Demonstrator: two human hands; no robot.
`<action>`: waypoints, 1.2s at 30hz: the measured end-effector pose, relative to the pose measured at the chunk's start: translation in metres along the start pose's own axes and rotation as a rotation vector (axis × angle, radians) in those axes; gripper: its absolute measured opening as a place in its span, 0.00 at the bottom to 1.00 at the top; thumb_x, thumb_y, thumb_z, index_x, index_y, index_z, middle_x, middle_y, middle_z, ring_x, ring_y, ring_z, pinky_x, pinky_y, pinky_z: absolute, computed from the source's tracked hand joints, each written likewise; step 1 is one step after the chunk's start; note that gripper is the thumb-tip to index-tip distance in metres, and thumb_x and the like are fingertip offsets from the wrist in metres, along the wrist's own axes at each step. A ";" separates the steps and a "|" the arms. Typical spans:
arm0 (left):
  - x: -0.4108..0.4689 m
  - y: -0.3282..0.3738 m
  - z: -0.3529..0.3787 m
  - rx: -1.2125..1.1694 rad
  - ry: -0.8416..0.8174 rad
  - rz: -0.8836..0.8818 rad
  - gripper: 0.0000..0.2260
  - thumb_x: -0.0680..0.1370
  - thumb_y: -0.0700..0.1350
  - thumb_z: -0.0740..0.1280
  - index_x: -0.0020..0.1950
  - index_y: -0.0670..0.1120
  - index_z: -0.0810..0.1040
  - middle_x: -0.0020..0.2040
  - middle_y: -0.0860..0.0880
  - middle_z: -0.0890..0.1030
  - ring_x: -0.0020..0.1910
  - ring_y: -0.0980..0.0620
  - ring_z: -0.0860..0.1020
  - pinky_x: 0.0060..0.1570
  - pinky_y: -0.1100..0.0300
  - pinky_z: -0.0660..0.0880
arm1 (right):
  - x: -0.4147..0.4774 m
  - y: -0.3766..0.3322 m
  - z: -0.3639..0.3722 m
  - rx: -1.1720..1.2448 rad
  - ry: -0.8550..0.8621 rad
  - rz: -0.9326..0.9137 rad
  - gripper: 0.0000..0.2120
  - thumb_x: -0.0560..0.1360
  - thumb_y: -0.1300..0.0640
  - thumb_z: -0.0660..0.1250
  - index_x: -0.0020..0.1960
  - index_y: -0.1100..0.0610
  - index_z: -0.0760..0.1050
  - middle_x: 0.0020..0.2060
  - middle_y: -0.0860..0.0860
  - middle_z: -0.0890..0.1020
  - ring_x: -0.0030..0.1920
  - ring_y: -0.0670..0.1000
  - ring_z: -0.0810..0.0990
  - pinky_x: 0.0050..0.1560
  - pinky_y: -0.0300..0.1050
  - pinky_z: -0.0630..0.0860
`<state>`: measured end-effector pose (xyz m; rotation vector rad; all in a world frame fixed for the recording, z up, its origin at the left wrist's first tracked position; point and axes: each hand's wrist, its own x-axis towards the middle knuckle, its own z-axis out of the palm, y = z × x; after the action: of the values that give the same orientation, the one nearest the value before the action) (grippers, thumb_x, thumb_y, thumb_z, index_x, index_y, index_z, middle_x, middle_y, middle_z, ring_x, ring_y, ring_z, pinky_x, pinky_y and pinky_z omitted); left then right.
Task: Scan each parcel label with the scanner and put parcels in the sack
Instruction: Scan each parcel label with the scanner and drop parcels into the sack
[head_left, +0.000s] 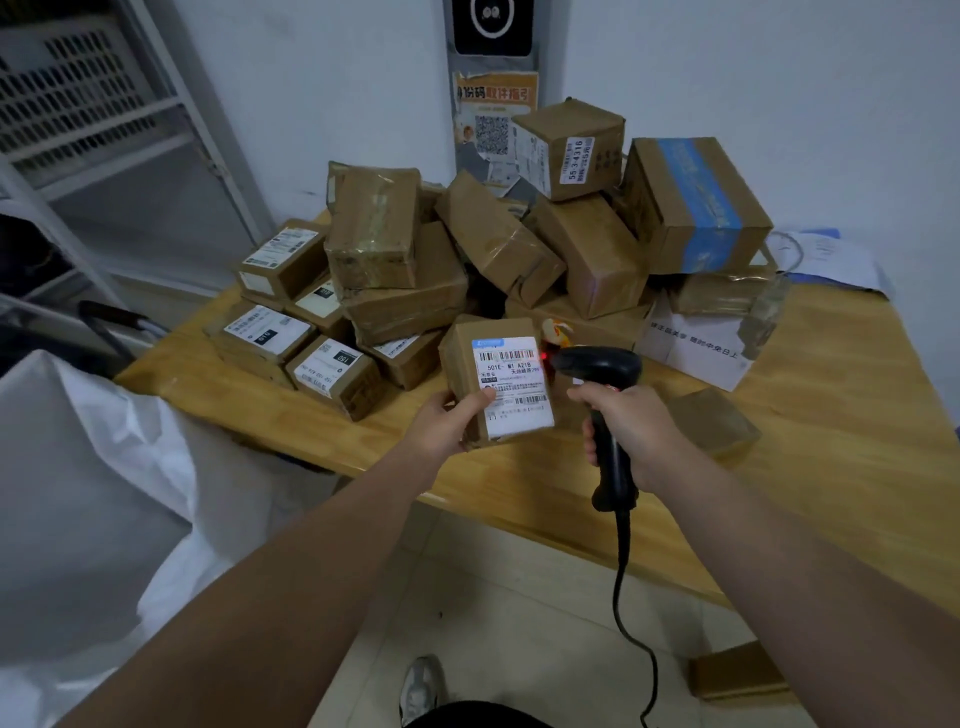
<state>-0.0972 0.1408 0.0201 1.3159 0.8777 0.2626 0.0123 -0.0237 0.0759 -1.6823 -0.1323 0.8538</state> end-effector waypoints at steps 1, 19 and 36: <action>-0.002 0.000 -0.004 0.000 0.007 -0.010 0.24 0.76 0.52 0.70 0.69 0.45 0.71 0.57 0.48 0.82 0.53 0.52 0.81 0.46 0.58 0.78 | 0.003 0.003 0.002 0.013 0.010 0.020 0.08 0.74 0.57 0.70 0.43 0.62 0.75 0.26 0.55 0.74 0.25 0.53 0.72 0.28 0.43 0.72; -0.037 -0.046 -0.295 -0.173 0.415 -0.013 0.20 0.78 0.50 0.67 0.67 0.45 0.71 0.55 0.48 0.81 0.47 0.52 0.81 0.40 0.59 0.79 | 0.029 0.039 0.276 -0.219 -0.231 0.207 0.09 0.73 0.57 0.71 0.44 0.62 0.74 0.28 0.56 0.74 0.27 0.55 0.73 0.30 0.44 0.73; -0.042 -0.135 -0.483 0.208 0.652 -0.321 0.37 0.60 0.63 0.74 0.61 0.46 0.68 0.59 0.42 0.75 0.57 0.43 0.77 0.55 0.49 0.76 | 0.046 0.121 0.434 -0.569 -0.270 0.181 0.12 0.73 0.57 0.71 0.37 0.62 0.73 0.26 0.59 0.74 0.25 0.54 0.73 0.26 0.40 0.71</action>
<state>-0.4971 0.4287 -0.0840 1.2675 1.6869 0.3617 -0.2542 0.3106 -0.0730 -2.1177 -0.4470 1.2622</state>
